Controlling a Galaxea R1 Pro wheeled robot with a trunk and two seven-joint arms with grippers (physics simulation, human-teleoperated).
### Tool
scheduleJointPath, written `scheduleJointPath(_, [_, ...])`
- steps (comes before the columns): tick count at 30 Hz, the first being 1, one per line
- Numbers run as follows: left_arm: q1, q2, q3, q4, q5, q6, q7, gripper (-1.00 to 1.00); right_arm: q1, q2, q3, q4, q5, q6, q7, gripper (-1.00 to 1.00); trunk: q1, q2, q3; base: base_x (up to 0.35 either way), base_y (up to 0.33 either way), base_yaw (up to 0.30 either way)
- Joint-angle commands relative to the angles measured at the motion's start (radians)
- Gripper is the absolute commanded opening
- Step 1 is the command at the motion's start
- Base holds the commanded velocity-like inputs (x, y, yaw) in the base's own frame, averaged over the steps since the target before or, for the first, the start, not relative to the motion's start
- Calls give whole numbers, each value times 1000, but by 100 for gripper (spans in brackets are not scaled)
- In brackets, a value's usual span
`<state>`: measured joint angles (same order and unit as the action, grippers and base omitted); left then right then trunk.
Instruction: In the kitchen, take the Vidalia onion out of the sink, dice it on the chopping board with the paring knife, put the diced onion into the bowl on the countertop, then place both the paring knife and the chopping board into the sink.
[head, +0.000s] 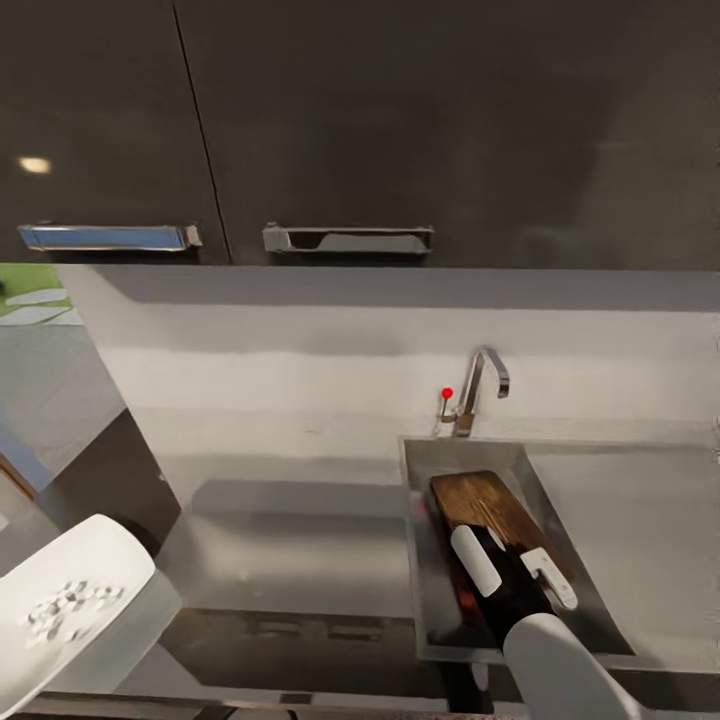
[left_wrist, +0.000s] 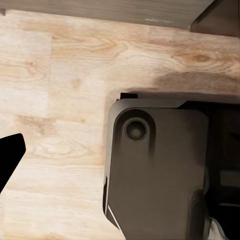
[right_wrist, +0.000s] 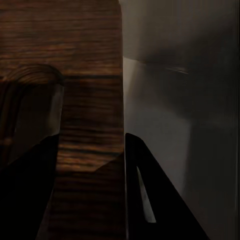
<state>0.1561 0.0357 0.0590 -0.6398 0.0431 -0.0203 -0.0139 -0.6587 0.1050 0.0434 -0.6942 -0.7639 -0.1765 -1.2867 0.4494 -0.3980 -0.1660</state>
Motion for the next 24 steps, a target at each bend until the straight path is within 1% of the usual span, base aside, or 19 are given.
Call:
scheduleJointPath(1, [0,0,1,-1,4,-1,-1,100,-1,-1,4,0,-6,-11,0,-100,1,-2,-3,0,-1,-125])
scheduleJointPath(8, [0,0,1,-1,4,-1,-1,100,-1,0,4,22,-9,-13,11,-100,1,-2,-6,0,0,15])
scheduleJointPath(10, [0,0,1,-1,4,-1,-1,100,-1,0,4,29,-8,-30,43,-100,1,-2,-6,0,0,4])
scheduleJointPath(13, [0,0,1,-1,4,-1,-1,100,-1,1,4,67,-10,-61,95,-100,1,-2,-6,0,0,0])
scheduleJointPath(16, [0,0,1,0,4,-1,-1,100,-1,0,4,85,-11,-68,129,-100,1,-2,-6,0,0,0])
scheduleJointPath(24, [0,0,1,0,4,-1,-1,100,-1,-1,3,91,-11,-69,139,-100,1,-2,-6,0,0,0])
